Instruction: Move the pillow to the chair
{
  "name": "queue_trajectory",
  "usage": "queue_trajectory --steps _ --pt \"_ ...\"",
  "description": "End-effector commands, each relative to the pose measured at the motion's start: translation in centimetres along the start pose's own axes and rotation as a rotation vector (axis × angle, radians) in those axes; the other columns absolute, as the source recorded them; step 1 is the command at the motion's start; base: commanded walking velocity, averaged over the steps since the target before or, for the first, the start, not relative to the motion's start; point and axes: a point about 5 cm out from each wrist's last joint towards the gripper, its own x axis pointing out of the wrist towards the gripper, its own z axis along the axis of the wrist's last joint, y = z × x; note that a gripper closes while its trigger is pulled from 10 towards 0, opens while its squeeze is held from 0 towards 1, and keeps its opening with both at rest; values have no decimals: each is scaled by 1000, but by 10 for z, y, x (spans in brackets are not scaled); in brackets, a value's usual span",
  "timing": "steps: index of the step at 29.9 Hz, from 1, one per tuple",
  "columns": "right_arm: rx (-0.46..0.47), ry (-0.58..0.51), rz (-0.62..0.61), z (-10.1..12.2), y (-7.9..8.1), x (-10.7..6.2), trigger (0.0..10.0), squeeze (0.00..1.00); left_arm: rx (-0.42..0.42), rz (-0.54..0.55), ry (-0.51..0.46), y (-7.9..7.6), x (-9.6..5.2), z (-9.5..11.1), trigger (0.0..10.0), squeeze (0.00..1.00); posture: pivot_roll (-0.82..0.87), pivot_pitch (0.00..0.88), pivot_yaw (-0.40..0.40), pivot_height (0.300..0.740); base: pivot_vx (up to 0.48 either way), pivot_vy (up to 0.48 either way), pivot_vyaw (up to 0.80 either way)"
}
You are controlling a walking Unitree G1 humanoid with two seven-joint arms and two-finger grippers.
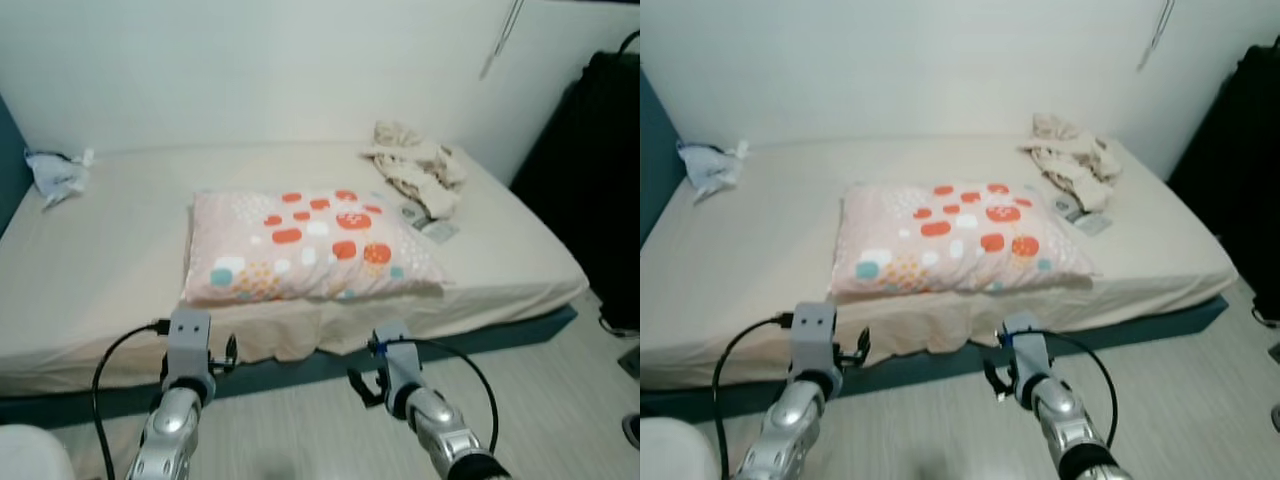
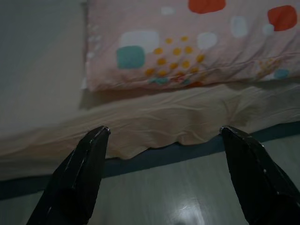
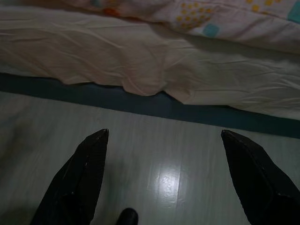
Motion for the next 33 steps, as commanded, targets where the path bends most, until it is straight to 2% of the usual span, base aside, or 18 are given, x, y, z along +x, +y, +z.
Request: queue_trajectory --steps 1,33 --pt "11 5 -5 -3 -1 -2 10000 0 14 -9 2 -2 -1 -1 10000 0 45 89 -61 740 360 0 0" --pt "11 3 -8 -1 -2 -1 10000 0 15 -13 5 -2 0 1 10000 0 42 94 -58 740 332 0 0"
